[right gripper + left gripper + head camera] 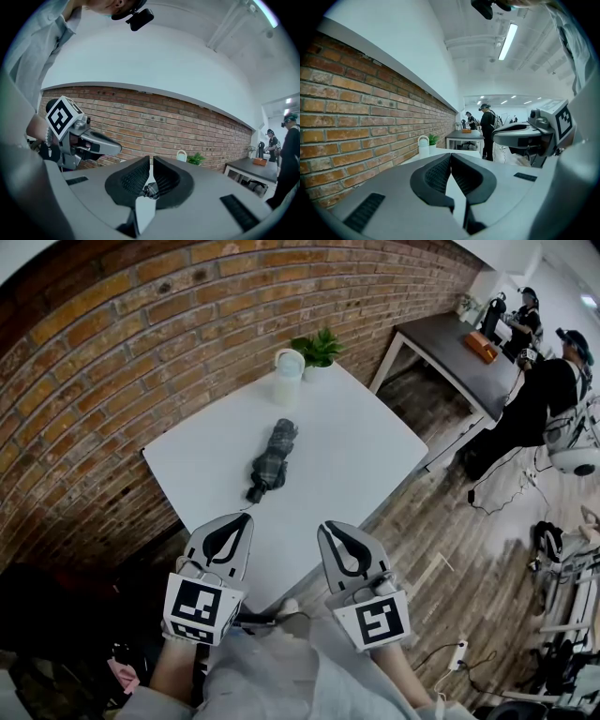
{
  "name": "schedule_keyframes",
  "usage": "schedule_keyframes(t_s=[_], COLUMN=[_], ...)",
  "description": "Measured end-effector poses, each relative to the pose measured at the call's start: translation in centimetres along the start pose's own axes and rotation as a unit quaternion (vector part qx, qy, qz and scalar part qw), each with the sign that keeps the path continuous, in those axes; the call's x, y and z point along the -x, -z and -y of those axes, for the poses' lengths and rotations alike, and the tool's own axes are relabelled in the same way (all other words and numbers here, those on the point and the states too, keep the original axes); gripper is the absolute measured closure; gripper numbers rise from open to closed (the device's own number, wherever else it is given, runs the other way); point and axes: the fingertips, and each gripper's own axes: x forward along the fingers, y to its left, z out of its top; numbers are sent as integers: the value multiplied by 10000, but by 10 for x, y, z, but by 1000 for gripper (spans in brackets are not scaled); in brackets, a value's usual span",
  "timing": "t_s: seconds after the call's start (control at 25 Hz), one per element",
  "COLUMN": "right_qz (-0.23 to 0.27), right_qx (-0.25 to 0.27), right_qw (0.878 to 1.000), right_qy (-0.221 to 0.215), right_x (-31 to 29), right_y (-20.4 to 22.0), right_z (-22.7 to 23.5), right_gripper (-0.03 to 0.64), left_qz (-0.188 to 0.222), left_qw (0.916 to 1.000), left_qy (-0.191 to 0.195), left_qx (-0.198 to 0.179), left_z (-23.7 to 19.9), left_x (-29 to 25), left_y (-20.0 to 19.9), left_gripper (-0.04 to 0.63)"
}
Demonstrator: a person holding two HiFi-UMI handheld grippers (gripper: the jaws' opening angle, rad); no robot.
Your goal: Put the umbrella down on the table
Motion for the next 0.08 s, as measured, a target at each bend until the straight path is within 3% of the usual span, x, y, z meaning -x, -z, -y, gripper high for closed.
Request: schedule_keyframes(t_s=[0.08], right_qz=[8], right_qx=[-9], right_qw=[10000], right_qy=[-6], right_x=[-1], right_y=[1], right_z=[0], right_gripper=[561], left_qz=[15], left_qw=[10000], left_qy=[-14], left_qx=[18], left_z=[-2], left_x=[-1], left_y=[-1], left_gripper=[575])
